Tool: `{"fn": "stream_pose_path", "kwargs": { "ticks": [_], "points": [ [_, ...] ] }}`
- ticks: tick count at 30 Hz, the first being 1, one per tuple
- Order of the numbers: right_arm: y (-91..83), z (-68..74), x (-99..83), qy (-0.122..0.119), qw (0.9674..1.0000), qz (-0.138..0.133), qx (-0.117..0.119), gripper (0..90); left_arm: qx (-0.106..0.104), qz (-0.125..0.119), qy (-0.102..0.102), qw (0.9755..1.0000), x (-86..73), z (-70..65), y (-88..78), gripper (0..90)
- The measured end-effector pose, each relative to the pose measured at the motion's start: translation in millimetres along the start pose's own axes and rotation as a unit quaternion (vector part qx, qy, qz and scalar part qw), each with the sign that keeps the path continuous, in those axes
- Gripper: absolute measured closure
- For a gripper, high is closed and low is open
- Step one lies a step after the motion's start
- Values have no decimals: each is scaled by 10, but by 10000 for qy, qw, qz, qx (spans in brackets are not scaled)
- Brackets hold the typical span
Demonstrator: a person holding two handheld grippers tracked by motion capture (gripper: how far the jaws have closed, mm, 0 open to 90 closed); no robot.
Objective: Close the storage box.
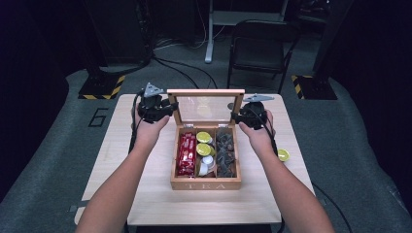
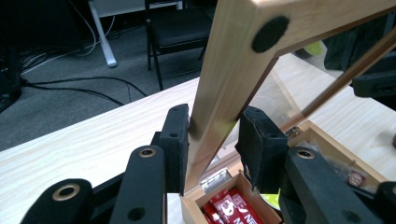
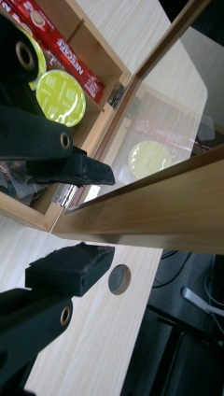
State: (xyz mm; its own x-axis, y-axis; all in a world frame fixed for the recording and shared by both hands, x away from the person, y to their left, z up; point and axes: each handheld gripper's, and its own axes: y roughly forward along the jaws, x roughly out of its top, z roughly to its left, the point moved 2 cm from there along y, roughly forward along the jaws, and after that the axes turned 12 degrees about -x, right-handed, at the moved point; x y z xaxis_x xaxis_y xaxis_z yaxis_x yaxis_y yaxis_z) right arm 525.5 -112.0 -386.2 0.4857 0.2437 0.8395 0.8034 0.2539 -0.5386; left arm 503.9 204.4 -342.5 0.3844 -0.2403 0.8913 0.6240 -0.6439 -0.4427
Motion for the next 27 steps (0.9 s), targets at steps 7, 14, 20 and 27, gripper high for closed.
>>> {"fn": "stream_pose_path", "kwargs": {
  "ticks": [7,14,20,27],
  "points": [
    [-192,32,6,-57,9998,-202,65,515,-112,-37,30,9999,-87,-52,-61,629],
    [-493,135,45,-322,9979,-556,78,497,-234,96,47,9997,-205,-160,-160,613],
    [-640,185,42,-468,9973,-556,98,503,-332,89,8,9994,-258,-245,-233,574],
    [-780,176,-18,-346,9970,-652,238,517,-402,49,89,9991,-283,-307,-316,562]
  ]
}}
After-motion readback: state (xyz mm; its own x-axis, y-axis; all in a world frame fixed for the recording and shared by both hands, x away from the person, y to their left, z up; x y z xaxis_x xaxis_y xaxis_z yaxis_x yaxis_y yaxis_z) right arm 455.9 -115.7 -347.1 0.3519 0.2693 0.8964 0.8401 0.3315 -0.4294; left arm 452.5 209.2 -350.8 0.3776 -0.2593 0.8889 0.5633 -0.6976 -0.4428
